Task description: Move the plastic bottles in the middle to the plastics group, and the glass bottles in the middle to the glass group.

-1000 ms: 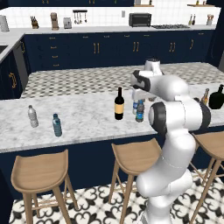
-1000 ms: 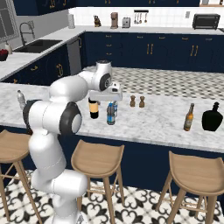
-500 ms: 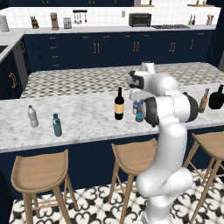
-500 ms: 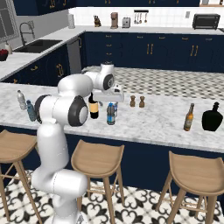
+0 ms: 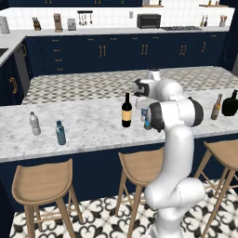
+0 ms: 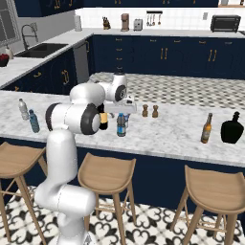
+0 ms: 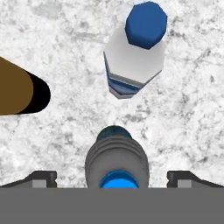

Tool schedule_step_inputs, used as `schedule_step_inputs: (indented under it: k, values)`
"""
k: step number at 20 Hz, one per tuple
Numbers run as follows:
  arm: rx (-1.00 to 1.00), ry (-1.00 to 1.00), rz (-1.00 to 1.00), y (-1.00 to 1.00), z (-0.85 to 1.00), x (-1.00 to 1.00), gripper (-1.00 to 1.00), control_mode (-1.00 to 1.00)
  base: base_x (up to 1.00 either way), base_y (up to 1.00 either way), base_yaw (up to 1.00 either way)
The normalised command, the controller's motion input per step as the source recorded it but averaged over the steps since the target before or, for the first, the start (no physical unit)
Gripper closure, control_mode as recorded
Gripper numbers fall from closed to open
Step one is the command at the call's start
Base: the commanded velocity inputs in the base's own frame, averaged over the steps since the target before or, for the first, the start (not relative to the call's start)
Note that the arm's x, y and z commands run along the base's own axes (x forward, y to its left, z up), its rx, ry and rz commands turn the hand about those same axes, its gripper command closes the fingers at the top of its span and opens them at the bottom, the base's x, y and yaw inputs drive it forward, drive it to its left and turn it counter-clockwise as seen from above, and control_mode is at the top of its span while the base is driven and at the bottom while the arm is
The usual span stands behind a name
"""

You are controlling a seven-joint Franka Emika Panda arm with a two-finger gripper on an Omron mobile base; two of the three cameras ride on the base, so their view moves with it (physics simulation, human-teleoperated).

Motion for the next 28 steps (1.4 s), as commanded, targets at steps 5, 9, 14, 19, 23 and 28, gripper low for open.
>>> schedule_step_inputs:
  k: [5, 9, 14, 19, 23, 28]
  values:
    - [0.02, 0.00, 0.03, -0.01, -0.17, 0.16, -1.00, -1.00, 0.00, 0.00, 0.00]
    - [0.00, 0.00, 0.02, 0.00, -0.19, -0.01, -1.00, -1.00, 0.00, 0.00, 0.00]
    - [0.00, 0.00, 0.00, 0.00, -0.19, 0.00, 1.00, -1.00, 0.00, 0.00, 0.00]
    - [0.00, 0.00, 0.00, 0.00, -0.10, -0.12, 1.00, -1.00, 0.00, 0.00, 0.00]
    - [0.00, 0.00, 0.00, 0.01, 0.03, -0.26, 1.00, -1.00, 0.00, 0.00, 0.00]
    - [0.05, -0.04, 0.00, 0.16, 0.42, -0.53, 1.00, -1.00, 0.00, 0.00, 0.00]
